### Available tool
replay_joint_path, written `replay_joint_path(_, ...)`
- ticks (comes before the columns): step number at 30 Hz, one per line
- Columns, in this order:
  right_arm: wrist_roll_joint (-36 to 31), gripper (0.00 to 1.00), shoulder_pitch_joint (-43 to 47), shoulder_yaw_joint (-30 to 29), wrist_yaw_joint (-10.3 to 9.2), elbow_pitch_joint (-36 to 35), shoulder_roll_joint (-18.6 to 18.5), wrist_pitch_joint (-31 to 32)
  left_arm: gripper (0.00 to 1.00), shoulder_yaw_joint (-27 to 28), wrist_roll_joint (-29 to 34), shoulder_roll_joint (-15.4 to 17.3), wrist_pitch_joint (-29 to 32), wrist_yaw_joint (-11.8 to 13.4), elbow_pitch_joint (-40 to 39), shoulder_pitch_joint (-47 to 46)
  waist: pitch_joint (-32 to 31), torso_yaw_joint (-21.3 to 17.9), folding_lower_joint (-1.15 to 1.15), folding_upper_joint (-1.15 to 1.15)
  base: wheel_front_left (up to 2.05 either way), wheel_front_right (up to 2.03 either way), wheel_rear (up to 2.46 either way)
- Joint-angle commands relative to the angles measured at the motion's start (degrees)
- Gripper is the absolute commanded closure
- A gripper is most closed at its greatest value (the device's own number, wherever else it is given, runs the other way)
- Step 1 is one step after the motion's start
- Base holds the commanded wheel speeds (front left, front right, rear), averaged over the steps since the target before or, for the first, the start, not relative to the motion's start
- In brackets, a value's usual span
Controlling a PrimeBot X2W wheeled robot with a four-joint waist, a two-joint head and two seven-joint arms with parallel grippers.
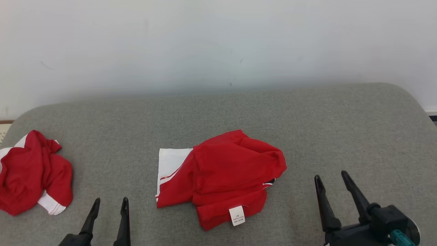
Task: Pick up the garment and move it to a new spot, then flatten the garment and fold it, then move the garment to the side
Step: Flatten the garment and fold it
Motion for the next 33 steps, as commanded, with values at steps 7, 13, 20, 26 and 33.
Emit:
replay_joint_path(7,-0.17,0.00,5.60,-0.52,0.01,-3.25,1.24,2.60,0.00,0.34,-0.55,0.84,0.43,0.31,0.10,1.32,-0.85,-0.80,0.00,0.00,0.00,0.00,0.00)
replay_joint_path(13,-0.55,0.00,8.26,-1.25,0.01,-4.68,2.02,4.01,0.00,0.54,-1.20,1.17,0.60,0.47,0.52,2.26,-1.58,-0.98,0.00,0.00,0.00,0.00,0.00)
replay_joint_path(20,-0.84,0.00,9.12,-1.22,0.00,-5.34,2.35,4.69,0.00,0.48,-1.53,1.43,0.74,0.43,0.74,2.11,-1.49,-1.08,0.00,0.00,0.00,0.00,0.00)
replay_joint_path(26,-0.78,0.00,9.07,-1.33,0.01,-5.08,2.25,4.84,0.00,0.13,-1.62,1.28,0.77,0.74,0.58,2.27,-1.51,-1.03,0.00,0.00,0.00,0.00,0.00)
replay_joint_path(33,-0.65,0.00,9.14,-1.06,0.01,-5.20,2.00,5.02,0.00,-0.25,-1.72,1.35,0.75,0.87,0.50,2.18,-1.50,-0.85,0.00,0.00,0.00,0.00,0.00)
